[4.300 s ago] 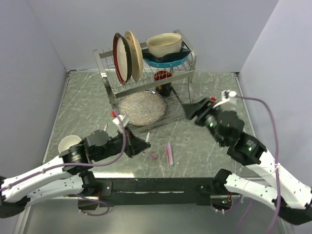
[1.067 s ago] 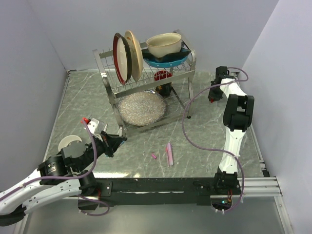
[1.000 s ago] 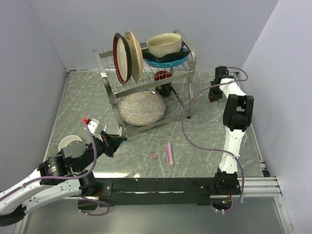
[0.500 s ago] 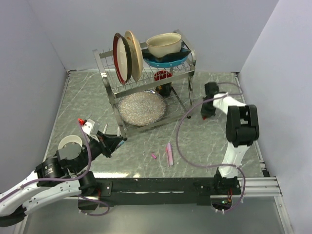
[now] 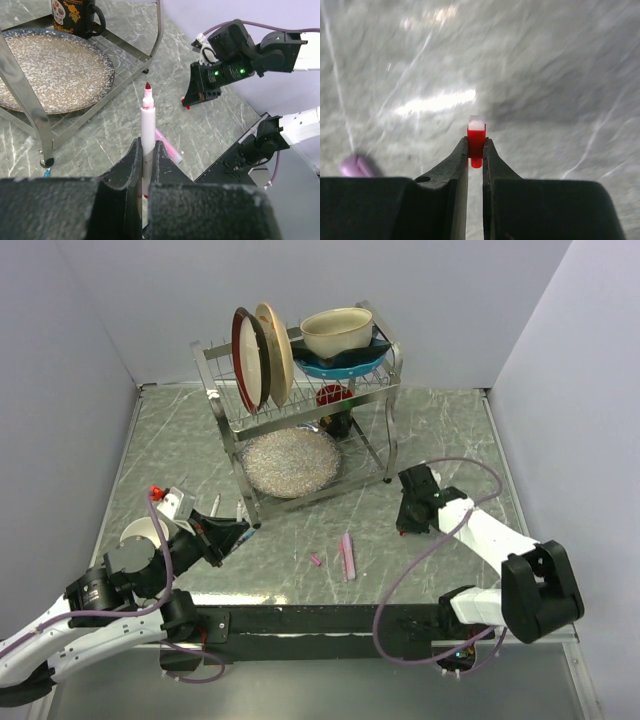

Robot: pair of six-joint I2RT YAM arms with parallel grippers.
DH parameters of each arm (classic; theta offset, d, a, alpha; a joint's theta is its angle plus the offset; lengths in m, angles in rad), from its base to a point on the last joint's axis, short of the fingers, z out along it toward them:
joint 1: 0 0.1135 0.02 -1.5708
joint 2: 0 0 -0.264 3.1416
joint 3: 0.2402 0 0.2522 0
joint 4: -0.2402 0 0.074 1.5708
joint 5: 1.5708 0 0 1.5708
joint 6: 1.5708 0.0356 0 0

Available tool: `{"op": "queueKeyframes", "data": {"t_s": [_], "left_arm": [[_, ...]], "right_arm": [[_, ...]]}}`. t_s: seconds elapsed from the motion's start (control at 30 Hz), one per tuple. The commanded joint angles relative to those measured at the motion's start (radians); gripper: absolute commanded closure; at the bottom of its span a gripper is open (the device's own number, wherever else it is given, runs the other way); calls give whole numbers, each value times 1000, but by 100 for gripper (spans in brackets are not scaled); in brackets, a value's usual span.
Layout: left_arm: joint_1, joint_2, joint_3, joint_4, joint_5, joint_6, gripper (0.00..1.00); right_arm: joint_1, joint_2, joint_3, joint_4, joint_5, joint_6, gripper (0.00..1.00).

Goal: Insert the pens into the pen caps

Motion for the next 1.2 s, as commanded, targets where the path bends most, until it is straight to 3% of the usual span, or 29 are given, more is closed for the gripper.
{"op": "queueKeyframes", "data": {"t_s": [0.0,0.73,1.0,1.17], "left_arm": [[4,-12,2,14,19,6,99],[3,-9,4,11,-1,-2,99],[3,-19,4,13,-1,-2,99],[4,-24,2,13,-3,0,99]], "right_arm": [[72,-22,-36,23,5,87,91],[120,153,-2,14,133,109,64],[120,186,26,9,155,103,67],[122,191,23,11,150,87,80]]}}
